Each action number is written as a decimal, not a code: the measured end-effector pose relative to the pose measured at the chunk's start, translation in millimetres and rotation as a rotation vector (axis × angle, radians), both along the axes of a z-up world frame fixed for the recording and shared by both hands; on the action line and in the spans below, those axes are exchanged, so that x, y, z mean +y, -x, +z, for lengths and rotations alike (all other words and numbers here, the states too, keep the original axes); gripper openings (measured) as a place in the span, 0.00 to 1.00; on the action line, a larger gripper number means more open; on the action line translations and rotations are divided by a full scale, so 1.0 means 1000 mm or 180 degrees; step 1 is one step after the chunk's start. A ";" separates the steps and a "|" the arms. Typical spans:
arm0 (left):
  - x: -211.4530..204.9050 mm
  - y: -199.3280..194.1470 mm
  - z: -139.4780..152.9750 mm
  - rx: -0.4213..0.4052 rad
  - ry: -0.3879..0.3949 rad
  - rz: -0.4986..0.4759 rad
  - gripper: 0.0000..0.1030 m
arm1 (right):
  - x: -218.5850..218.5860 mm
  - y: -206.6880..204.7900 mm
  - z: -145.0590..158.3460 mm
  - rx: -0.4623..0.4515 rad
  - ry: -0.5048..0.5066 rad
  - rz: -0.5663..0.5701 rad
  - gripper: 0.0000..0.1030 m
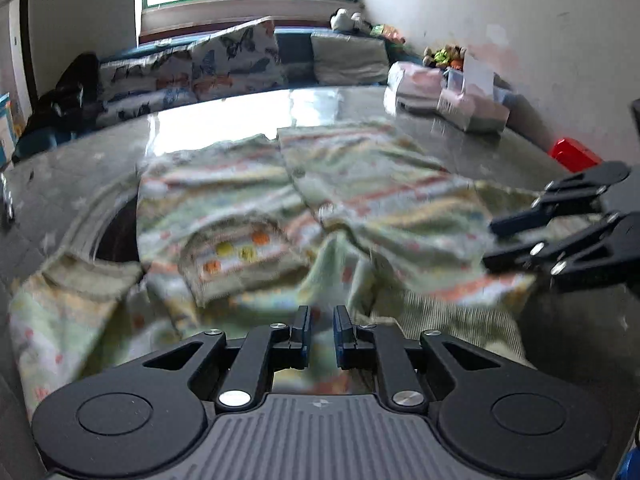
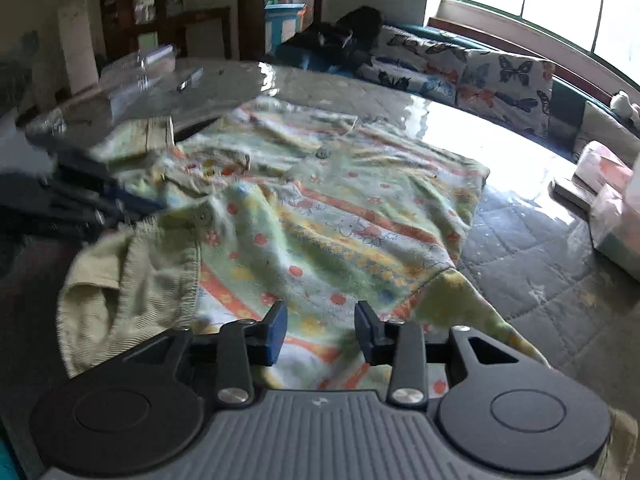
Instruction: Fold clothes
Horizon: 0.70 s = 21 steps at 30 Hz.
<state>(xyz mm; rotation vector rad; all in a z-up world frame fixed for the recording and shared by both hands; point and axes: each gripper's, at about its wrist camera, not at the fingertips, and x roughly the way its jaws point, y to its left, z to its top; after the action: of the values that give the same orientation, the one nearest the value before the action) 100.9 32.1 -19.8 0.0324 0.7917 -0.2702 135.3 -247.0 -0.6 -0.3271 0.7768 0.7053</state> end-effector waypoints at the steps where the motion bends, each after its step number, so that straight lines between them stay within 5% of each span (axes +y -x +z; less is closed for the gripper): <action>1: 0.002 0.002 0.001 -0.0020 -0.0003 0.0025 0.19 | -0.004 0.003 0.003 -0.0022 -0.0039 -0.0030 0.38; 3: 0.005 0.006 0.002 -0.0059 -0.0003 0.0075 0.29 | -0.019 0.008 0.009 -0.0065 -0.0130 -0.0167 0.40; 14: 0.006 0.016 0.004 -0.0113 0.0084 0.0143 0.29 | -0.156 0.000 -0.006 0.0024 -0.0441 -0.1793 0.42; 21: 0.010 0.020 -0.001 -0.0075 0.0044 0.0191 0.34 | -0.203 -0.011 -0.013 0.0082 -0.0240 -0.2142 0.40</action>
<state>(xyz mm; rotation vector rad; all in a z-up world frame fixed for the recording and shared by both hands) 80.9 41.7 -20.7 -0.0013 0.7660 -0.2181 146.7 -450.4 -14.0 0.0226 0.8186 0.1034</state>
